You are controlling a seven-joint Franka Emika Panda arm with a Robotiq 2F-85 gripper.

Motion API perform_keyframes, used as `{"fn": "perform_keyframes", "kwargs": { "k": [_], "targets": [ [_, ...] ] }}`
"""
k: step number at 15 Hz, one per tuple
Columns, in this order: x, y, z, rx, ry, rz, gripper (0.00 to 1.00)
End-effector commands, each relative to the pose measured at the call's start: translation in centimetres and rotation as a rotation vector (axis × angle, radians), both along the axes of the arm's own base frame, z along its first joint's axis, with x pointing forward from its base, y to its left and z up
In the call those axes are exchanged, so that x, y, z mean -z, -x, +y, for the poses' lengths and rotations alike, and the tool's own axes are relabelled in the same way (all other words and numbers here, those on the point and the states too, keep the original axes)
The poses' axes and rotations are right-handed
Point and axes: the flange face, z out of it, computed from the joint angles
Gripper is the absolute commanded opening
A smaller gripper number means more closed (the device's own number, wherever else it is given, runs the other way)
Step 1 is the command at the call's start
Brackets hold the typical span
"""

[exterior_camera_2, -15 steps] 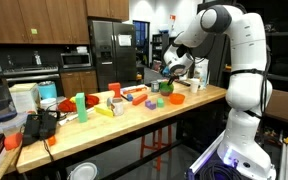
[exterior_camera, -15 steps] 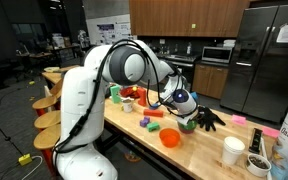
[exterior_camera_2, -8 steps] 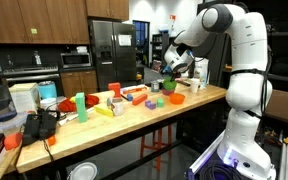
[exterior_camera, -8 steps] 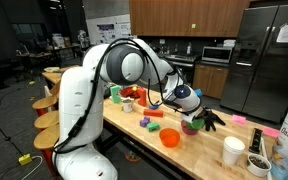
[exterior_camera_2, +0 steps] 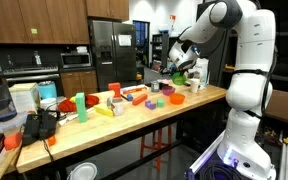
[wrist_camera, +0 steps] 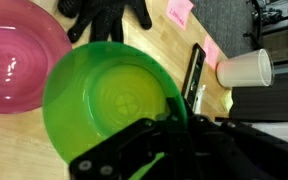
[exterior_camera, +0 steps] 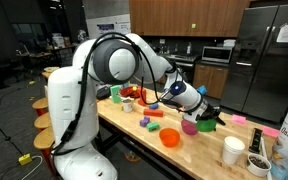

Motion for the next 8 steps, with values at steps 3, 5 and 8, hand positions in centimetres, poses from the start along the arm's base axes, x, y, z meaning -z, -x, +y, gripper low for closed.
{"fn": "perform_keyframes", "kwargs": {
  "k": [3,5,8],
  "targets": [
    [-3.4,4.2,-2.5,0.062,0.076,-0.001,0.01],
    [-4.3,5.4,-4.4,0.081,0.103,0.009,0.01],
    [-5.7,7.0,-7.3,0.110,0.143,0.016,0.01]
  ]
}}
